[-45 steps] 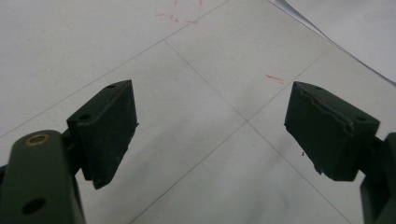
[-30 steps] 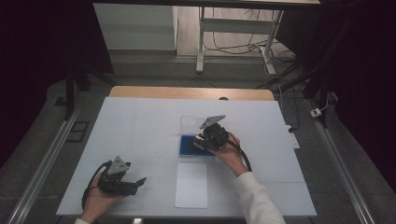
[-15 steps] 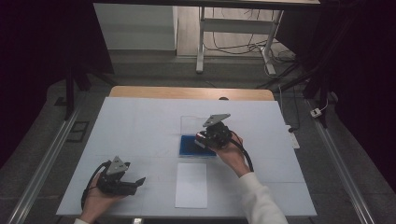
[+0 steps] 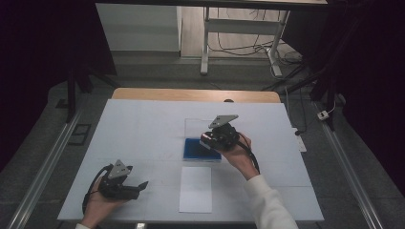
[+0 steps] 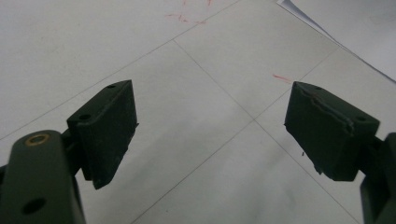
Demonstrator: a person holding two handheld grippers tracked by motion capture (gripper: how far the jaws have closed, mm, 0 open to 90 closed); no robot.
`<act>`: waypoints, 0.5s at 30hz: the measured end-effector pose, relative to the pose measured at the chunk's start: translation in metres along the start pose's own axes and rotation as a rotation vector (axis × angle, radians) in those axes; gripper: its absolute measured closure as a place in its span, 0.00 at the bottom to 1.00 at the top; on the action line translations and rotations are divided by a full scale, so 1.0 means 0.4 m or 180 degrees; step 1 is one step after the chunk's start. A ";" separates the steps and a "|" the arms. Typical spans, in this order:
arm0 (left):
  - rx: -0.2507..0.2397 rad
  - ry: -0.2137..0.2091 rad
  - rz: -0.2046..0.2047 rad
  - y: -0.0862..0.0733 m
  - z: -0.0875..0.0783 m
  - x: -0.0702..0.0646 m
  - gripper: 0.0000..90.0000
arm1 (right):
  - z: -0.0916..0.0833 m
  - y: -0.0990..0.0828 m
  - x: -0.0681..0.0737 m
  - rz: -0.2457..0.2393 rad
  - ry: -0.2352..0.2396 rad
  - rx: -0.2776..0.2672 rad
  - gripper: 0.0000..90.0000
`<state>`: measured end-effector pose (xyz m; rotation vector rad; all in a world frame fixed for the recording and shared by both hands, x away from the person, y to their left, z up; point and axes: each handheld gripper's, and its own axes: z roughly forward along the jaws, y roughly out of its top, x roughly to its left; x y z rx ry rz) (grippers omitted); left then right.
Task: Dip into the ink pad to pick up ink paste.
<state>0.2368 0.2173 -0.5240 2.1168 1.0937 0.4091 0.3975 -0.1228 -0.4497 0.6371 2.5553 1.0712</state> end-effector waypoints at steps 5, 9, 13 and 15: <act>0.0001 0.0001 0.0002 -0.001 -0.001 0.000 0.19 | -0.003 0.001 -0.001 -0.0010 0.0003 0.0021 0.78; 0.0008 0.0000 0.0008 0.000 0.000 0.000 0.20 | 0.002 0.001 0.001 -0.0002 0.0021 0.0031 0.78; 0.0005 0.0000 0.0005 -0.001 0.000 -0.001 0.19 | 0.016 0.000 0.003 -0.0017 0.0029 0.0080 0.78; 0.0006 0.0003 0.0004 -0.001 0.000 0.000 0.20 | 0.022 -0.001 0.004 -0.0007 0.0047 0.0094 0.78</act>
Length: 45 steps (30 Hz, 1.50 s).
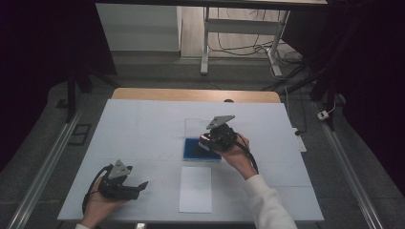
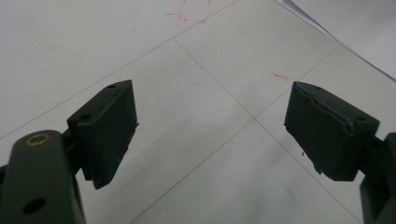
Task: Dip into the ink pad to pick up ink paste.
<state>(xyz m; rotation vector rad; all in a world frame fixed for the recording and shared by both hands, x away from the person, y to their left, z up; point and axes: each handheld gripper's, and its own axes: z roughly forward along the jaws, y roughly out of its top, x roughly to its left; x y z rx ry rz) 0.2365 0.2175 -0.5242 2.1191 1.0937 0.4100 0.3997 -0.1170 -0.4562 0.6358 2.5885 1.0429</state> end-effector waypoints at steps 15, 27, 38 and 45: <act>0.0010 -0.0002 0.0013 -0.001 0.001 0.000 0.20 | 0.036 -0.007 -0.001 0.0018 0.0007 0.0109 0.78; 0.0021 -0.0007 0.0016 -0.002 0.002 0.001 0.20 | 0.063 -0.015 0.000 0.0032 0.0041 0.0167 0.78; 0.0026 -0.0011 0.0014 -0.002 0.002 0.002 0.20 | 0.071 -0.018 -0.001 0.0038 0.0057 0.0222 0.78; 0.0028 -0.0013 0.0014 -0.003 0.002 0.002 0.20 | 0.071 -0.014 -0.001 0.0029 0.0059 0.0276 0.78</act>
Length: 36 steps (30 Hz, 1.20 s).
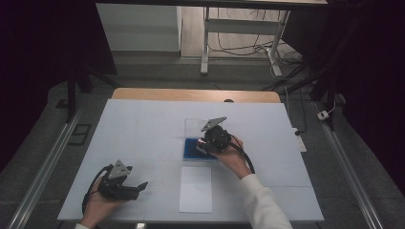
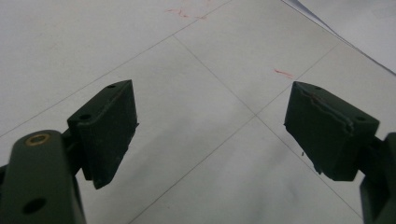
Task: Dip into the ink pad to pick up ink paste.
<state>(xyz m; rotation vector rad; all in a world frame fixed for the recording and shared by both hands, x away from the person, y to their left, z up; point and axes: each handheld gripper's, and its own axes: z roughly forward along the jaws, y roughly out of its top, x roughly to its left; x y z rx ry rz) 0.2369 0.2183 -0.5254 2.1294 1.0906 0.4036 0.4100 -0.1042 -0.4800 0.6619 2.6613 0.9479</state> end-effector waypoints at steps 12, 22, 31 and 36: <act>0.0017 0.0011 0.0012 -0.001 0.001 0.000 0.20 | 0.001 0.005 -0.002 0.0045 -0.0009 0.0067 0.78; 0.0042 0.0024 0.0045 -0.001 0.004 -0.002 0.20 | 0.003 0.010 0.002 0.0032 -0.0024 0.0116 0.78; 0.0055 0.0023 0.0041 -0.003 0.001 -0.003 0.20 | 0.010 -0.005 0.005 0.0074 -0.0042 0.0056 0.78; 0.0059 0.0024 0.0045 -0.004 0.000 -0.005 0.20 | 0.011 -0.006 0.006 0.0041 -0.0062 0.0086 0.78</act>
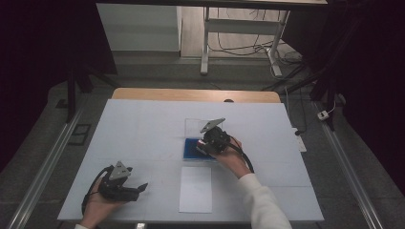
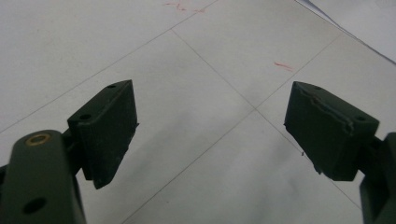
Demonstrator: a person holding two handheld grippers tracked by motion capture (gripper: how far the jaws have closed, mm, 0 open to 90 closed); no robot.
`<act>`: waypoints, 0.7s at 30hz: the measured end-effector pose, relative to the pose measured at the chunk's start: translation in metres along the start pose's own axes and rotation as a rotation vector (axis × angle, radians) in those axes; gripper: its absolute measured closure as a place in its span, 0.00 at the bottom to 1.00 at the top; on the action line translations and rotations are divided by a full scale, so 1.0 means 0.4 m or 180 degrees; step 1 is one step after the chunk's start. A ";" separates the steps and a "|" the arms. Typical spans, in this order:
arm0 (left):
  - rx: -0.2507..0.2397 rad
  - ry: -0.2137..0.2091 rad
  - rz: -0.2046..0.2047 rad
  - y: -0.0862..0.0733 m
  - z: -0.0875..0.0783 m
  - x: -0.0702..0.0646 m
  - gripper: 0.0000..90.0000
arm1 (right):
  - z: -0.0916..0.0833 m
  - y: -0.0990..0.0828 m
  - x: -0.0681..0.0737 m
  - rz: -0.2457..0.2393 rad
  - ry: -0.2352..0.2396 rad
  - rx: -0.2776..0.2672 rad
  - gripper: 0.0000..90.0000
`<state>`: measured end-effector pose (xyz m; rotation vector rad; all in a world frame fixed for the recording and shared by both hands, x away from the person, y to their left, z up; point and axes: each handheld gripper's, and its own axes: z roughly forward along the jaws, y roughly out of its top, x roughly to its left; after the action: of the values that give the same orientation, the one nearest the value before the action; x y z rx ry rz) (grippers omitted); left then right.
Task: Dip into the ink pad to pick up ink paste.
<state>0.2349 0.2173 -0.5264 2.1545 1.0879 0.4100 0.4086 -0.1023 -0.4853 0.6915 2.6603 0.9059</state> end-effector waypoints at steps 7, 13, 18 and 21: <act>0.0010 0.0004 -0.0003 0.000 0.001 0.001 0.20 | 0.002 0.001 0.000 -0.0012 0.0000 0.0019 0.79; 0.0010 -0.0003 -0.0004 0.002 0.003 0.000 0.20 | 0.003 0.002 0.002 -0.0043 -0.0020 0.0038 0.79; 0.0020 0.0001 -0.0007 0.001 0.003 0.001 0.20 | 0.003 0.002 0.006 -0.0037 -0.0040 0.0037 0.78; 0.0021 0.0003 -0.0002 0.001 0.004 0.000 0.20 | 0.003 0.001 0.004 -0.0033 -0.0030 0.0023 0.78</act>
<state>0.2362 0.2164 -0.5272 2.1598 1.0919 0.4078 0.4077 -0.1005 -0.4862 0.6814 2.6578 0.8885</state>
